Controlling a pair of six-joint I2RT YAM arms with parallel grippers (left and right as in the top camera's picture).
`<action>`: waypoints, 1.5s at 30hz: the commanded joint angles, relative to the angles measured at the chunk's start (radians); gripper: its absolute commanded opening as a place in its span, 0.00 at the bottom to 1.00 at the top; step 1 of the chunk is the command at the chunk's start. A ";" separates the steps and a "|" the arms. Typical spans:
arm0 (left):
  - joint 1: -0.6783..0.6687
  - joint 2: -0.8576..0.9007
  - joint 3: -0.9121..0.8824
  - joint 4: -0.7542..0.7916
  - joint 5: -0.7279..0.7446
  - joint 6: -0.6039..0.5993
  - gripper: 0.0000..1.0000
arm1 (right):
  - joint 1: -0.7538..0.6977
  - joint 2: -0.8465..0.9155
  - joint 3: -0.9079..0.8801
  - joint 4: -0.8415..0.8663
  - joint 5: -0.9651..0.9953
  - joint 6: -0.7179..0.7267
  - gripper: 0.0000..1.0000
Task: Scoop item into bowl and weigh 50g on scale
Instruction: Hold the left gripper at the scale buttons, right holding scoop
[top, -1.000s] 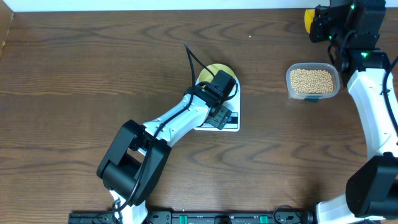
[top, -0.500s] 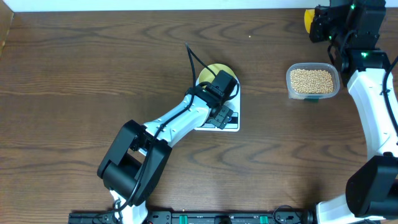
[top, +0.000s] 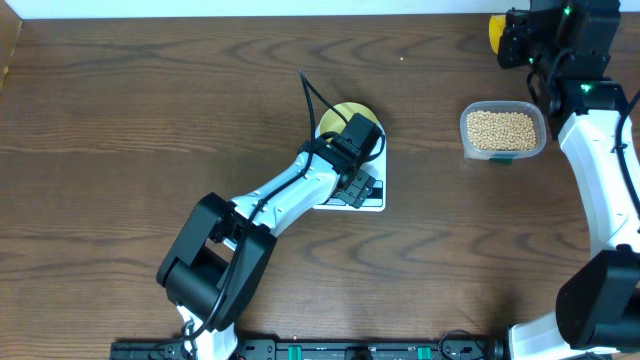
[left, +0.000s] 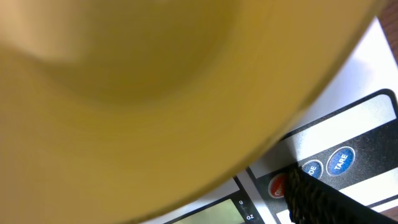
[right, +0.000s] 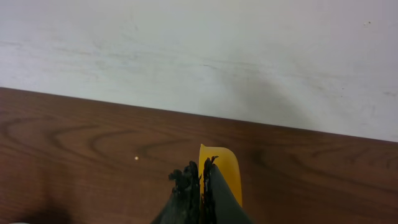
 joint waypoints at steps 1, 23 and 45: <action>0.000 -0.014 -0.017 -0.009 -0.007 -0.001 0.88 | 0.007 -0.012 0.017 0.003 -0.007 -0.003 0.01; 0.003 -0.042 -0.015 -0.009 -0.008 -0.001 0.87 | 0.007 -0.012 0.017 0.003 -0.007 -0.004 0.01; 0.005 0.010 -0.017 -0.005 -0.007 -0.001 0.87 | 0.007 -0.012 0.017 0.003 -0.007 -0.004 0.01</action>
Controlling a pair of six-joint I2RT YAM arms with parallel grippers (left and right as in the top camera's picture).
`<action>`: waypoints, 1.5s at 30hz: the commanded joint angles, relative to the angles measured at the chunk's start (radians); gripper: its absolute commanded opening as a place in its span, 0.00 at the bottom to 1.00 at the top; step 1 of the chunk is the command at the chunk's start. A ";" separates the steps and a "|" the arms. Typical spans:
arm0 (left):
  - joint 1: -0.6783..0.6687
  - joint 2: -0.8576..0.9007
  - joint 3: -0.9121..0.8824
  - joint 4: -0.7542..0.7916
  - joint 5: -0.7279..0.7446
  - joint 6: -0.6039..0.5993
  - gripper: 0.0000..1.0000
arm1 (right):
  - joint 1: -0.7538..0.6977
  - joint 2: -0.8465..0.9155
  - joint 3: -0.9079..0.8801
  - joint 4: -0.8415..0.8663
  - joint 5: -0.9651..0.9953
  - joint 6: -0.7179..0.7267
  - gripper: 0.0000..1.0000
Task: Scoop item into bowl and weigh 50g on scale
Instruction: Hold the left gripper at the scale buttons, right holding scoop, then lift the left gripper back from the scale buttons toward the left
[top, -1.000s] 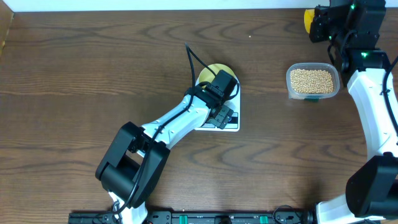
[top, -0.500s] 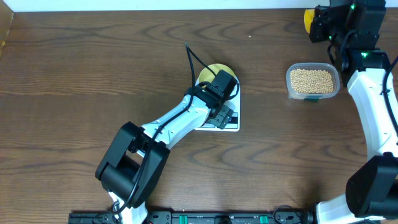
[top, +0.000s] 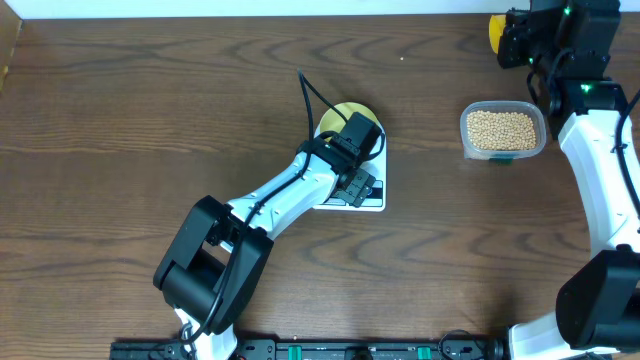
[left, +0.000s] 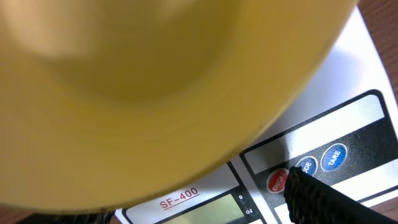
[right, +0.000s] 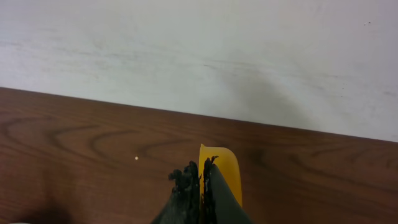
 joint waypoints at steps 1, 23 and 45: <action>0.005 0.036 -0.016 -0.002 -0.006 -0.001 0.87 | 0.007 -0.012 0.017 0.003 -0.006 -0.004 0.01; 0.004 -0.036 -0.007 -0.042 -0.006 -0.002 0.88 | 0.007 -0.012 0.017 0.006 -0.007 -0.003 0.01; 0.004 -0.251 -0.008 -0.053 -0.006 -0.001 0.98 | 0.007 -0.012 0.017 0.011 -0.006 -0.003 0.01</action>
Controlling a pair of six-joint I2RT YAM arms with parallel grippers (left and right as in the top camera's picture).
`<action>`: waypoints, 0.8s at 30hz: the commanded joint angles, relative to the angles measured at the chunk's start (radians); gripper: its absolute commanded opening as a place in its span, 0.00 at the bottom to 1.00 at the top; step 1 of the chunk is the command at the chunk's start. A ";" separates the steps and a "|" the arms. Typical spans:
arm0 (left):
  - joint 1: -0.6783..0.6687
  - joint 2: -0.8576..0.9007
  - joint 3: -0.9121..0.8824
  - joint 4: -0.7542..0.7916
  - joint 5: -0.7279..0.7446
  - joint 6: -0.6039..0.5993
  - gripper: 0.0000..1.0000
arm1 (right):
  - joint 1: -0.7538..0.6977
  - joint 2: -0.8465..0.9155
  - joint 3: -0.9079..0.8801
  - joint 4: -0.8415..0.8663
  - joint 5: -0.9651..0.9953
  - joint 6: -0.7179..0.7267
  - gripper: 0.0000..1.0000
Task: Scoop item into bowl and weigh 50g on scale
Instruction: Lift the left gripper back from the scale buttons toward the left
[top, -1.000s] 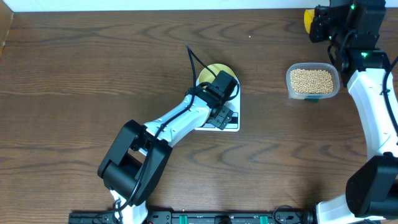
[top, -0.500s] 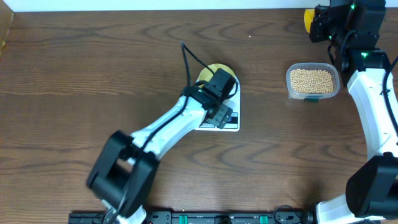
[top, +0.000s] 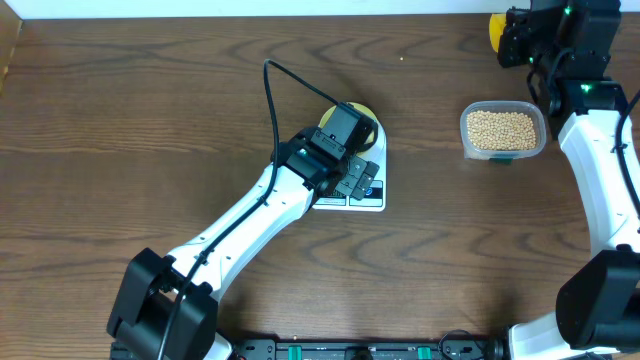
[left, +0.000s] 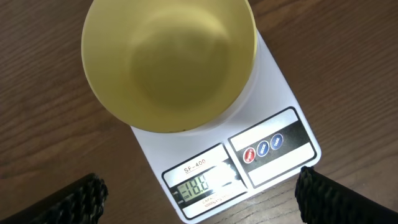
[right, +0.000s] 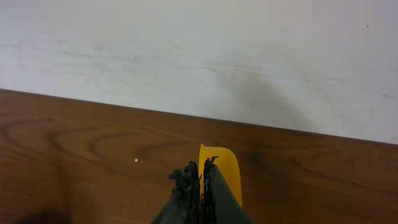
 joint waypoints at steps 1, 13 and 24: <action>0.004 -0.008 -0.008 -0.006 -0.009 0.002 0.98 | 0.007 -0.012 0.017 0.003 -0.006 -0.003 0.01; 0.020 -0.047 -0.008 -0.045 -0.003 0.071 0.98 | 0.007 -0.012 0.017 0.003 -0.006 -0.003 0.01; 0.167 -0.241 -0.056 -0.092 0.251 0.265 0.98 | 0.007 -0.012 0.017 0.015 -0.006 -0.003 0.01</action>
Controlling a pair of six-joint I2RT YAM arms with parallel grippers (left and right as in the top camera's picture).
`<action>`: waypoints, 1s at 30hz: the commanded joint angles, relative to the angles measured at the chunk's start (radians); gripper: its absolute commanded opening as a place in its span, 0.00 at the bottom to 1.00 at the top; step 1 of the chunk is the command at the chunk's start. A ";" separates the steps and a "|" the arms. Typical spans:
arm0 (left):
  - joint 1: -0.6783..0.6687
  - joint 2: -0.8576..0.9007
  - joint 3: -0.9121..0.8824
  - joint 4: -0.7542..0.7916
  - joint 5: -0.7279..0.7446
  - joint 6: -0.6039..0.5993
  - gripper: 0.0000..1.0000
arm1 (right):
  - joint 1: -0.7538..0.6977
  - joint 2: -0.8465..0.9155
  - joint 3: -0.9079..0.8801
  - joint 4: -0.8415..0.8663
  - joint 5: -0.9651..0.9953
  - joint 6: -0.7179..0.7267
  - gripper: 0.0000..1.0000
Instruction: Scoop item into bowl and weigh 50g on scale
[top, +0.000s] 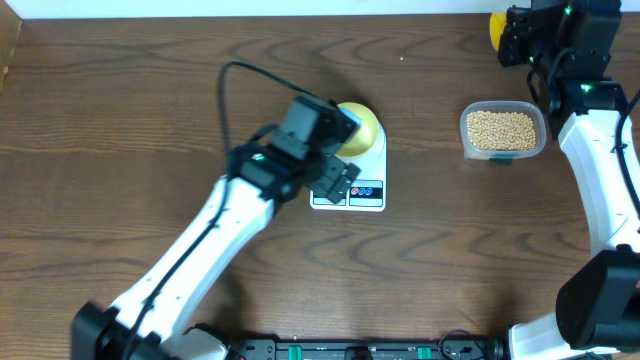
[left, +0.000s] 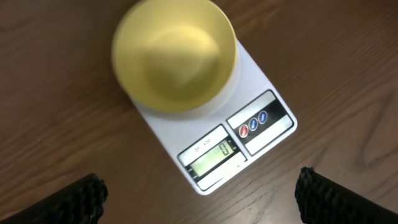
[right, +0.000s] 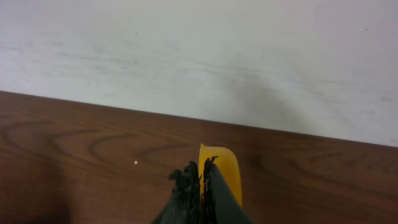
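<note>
An empty yellow bowl (left: 173, 55) stands on the white scale (left: 245, 74), whose display is lit; the bowl (top: 360, 126) also shows in the overhead view. My left gripper (top: 322, 160) hangs high above the scale (top: 350, 195), open wide with nothing between its fingers (left: 81, 199). My right gripper (right: 200, 177) at the far right back corner is shut on an orange scoop (right: 221, 171), whose end (top: 495, 27) pokes out beside it. A clear tub of beans (top: 502, 131) sits right of the scale.
A pale wall (right: 199, 56) runs along the table's back edge, just behind the right gripper. A single loose bean (right: 135, 162) lies on the wood near it. The left arm (top: 200, 250) stretches diagonally from the front left.
My left gripper has risen higher above the scale and drifted left, so the bowl and scale look smaller. The right gripper stays put with the scoop.
My left gripper was low beside the bowl, a fingertip at the scale's buttons. It stayed there a moment later. Then it was up and open above the scale, whose display was lit, and now it is higher still. The right gripper held the scoop throughout.
</note>
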 joint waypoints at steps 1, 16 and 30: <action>0.074 -0.070 -0.045 -0.009 0.085 0.073 0.98 | 0.007 -0.012 0.017 0.008 -0.006 -0.003 0.01; 0.140 -0.129 -0.064 -0.013 0.233 0.139 0.98 | 0.007 -0.012 0.017 0.013 -0.006 -0.003 0.01; 0.140 -0.126 -0.064 -0.013 0.232 0.139 0.98 | 0.007 -0.012 0.017 0.011 -0.006 -0.003 0.01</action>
